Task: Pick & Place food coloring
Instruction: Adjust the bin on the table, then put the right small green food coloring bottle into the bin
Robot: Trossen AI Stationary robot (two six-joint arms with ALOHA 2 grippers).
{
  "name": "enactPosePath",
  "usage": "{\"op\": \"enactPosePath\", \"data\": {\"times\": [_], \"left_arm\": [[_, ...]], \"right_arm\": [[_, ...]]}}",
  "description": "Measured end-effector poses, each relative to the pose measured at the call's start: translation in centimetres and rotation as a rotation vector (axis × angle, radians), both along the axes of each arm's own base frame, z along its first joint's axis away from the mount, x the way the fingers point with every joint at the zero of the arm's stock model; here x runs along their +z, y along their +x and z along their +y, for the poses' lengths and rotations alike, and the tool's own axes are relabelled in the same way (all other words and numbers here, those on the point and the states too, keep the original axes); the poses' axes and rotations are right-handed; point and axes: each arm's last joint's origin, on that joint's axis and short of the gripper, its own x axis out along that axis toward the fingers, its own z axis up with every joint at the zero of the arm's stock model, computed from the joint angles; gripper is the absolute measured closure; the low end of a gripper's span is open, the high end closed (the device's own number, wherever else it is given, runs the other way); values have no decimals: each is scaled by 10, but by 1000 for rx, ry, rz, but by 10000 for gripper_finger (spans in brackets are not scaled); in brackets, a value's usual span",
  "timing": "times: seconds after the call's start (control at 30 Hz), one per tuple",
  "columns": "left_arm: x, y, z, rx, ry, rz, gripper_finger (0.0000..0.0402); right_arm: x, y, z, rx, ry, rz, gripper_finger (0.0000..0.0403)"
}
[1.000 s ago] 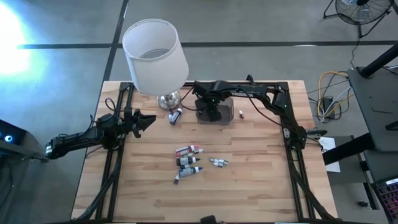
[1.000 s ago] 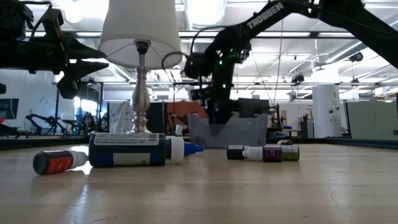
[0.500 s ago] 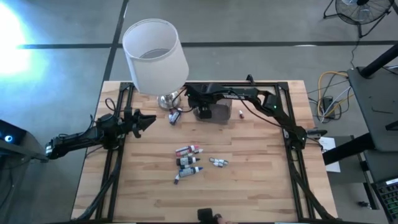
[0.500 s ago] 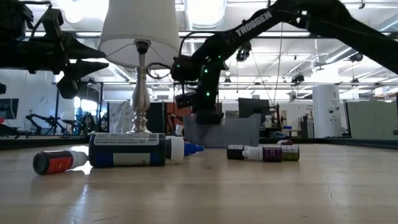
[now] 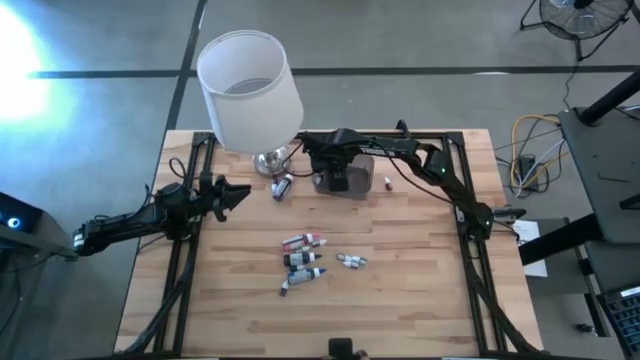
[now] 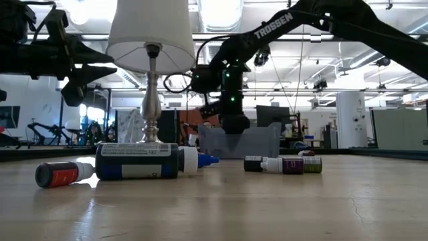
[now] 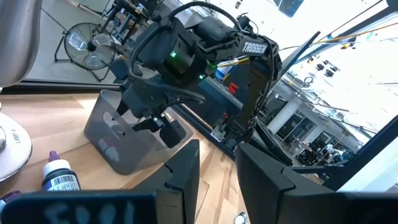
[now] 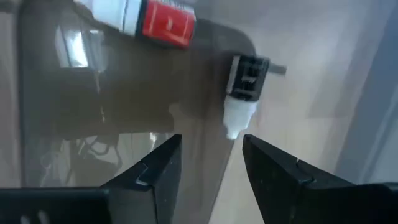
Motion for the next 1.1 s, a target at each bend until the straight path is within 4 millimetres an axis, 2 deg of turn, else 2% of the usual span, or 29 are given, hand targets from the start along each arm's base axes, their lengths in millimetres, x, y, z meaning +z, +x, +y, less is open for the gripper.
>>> {"op": "enactPosePath", "data": {"times": [0.1,0.23,0.33,0.43,0.53,0.63,0.77,0.9,1.0,1.1], "left_arm": [[0,0,0,0,0,0,316],[0,0,0,0,0,0,317],[0,0,0,0,0,0,316],[0,0,0,0,0,-1,316],[0,0,0,0,0,-1,316],[0,0,0,1,0,0,316],[0,0,0,0,0,-1,317],[0,0,0,1,0,-1,317],[0,0,0,1,0,-1,316],[0,0,0,0,0,-1,316]], "right_arm": [[2,0,2,-17,34,-18,246],[22,0,3,-49,58,-68,256],[40,0,3,-112,54,-121,263],[69,-3,6,-177,107,-229,269],[93,-10,19,-195,212,-306,273],[98,-13,47,-143,257,-250,271],[102,-16,98,-57,280,-178,265],[108,-26,148,-46,277,-171,259],[103,-39,182,-70,280,-154,255],[88,-57,211,-136,295,-114,251]]}}
